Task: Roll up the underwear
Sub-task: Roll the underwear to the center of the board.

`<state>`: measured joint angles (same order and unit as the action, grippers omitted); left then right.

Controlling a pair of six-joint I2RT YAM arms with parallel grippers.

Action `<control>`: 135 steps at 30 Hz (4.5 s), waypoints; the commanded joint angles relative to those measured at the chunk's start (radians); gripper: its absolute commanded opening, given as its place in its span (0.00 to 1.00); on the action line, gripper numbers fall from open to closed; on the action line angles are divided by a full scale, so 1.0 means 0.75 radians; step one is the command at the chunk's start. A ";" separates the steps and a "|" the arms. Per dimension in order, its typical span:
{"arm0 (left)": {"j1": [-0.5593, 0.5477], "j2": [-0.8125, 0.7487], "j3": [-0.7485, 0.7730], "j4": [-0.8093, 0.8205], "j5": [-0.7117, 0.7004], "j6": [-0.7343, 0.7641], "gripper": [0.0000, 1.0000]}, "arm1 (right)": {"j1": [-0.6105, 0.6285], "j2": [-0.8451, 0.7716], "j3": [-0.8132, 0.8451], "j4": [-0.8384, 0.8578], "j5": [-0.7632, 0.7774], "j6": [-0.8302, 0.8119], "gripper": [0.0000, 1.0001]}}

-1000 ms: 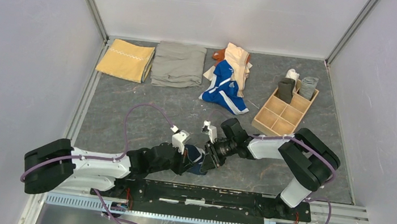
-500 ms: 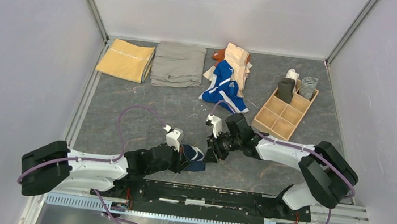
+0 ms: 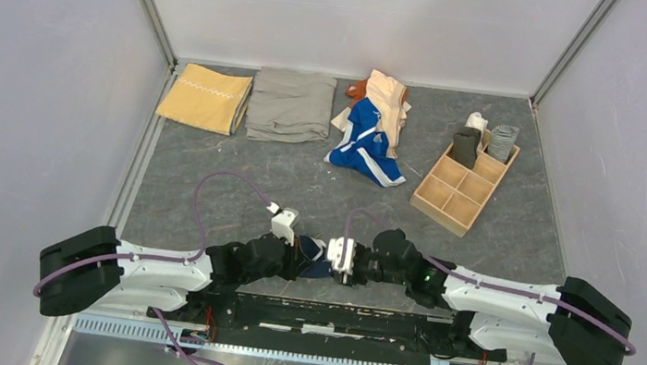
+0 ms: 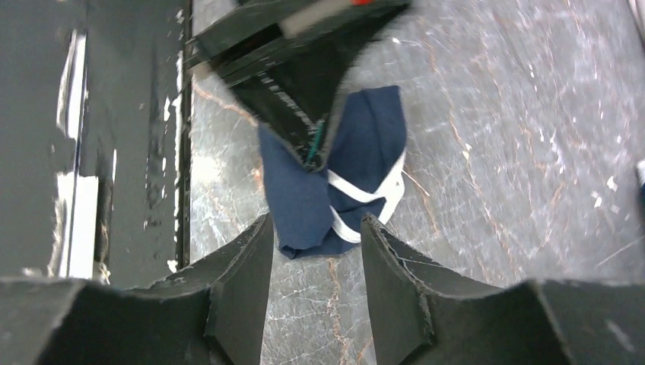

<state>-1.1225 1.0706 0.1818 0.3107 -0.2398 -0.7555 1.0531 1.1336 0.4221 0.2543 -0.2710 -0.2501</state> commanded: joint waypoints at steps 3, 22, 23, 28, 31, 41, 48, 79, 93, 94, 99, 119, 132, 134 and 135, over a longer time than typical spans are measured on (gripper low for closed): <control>-0.002 0.041 -0.014 -0.183 -0.071 -0.033 0.02 | 0.178 0.030 -0.043 0.113 0.186 -0.442 0.54; 0.000 0.083 0.003 -0.179 -0.073 -0.023 0.02 | 0.313 0.317 0.043 0.169 0.353 -0.618 0.57; 0.000 0.086 0.005 -0.179 -0.073 -0.022 0.02 | 0.312 0.324 0.046 0.168 0.348 -0.618 0.57; -0.002 0.090 0.005 -0.177 -0.069 -0.018 0.02 | 0.316 0.361 0.059 0.168 0.308 -0.603 0.56; -0.002 0.090 0.005 -0.177 -0.069 -0.017 0.02 | 0.317 0.377 0.057 0.178 0.296 -0.598 0.55; -0.002 0.092 0.007 -0.175 -0.066 -0.014 0.02 | 0.346 0.438 0.083 0.196 0.384 -0.593 0.53; -0.001 0.095 0.007 -0.169 -0.061 -0.007 0.02 | 0.354 0.465 0.097 0.156 0.439 -0.599 0.42; 0.003 -0.877 0.066 -0.690 -0.486 -0.034 0.02 | 0.111 0.579 0.334 -0.400 -0.097 0.295 0.00; 0.003 -0.760 0.030 -0.423 -0.169 0.174 0.02 | -0.167 0.734 0.271 -0.160 -0.462 0.681 0.00; 0.003 -0.743 0.028 -0.380 -0.126 0.188 0.02 | -0.175 0.749 0.266 -0.146 -0.470 0.700 0.00; 0.003 -0.592 0.031 -0.249 0.030 0.224 0.02 | -0.214 0.799 0.270 -0.137 -0.479 0.737 0.00; 0.001 -0.266 -0.064 -0.004 0.094 0.122 0.02 | -0.273 0.840 0.259 -0.108 -0.512 0.757 0.05; 0.001 -0.135 -0.030 -0.152 -0.045 0.000 0.02 | -0.274 0.745 0.280 -0.150 -0.459 0.718 0.19; 0.001 -0.101 -0.018 -0.173 -0.050 -0.014 0.02 | -0.275 0.717 0.280 -0.153 -0.449 0.704 0.25; 0.001 -0.082 -0.013 -0.177 -0.050 -0.019 0.02 | -0.275 0.700 0.280 -0.155 -0.445 0.700 0.26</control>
<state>-1.1217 0.9554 0.1581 0.2684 -0.2150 -0.7227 0.8509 1.6947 0.6521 0.2359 -0.7113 0.3321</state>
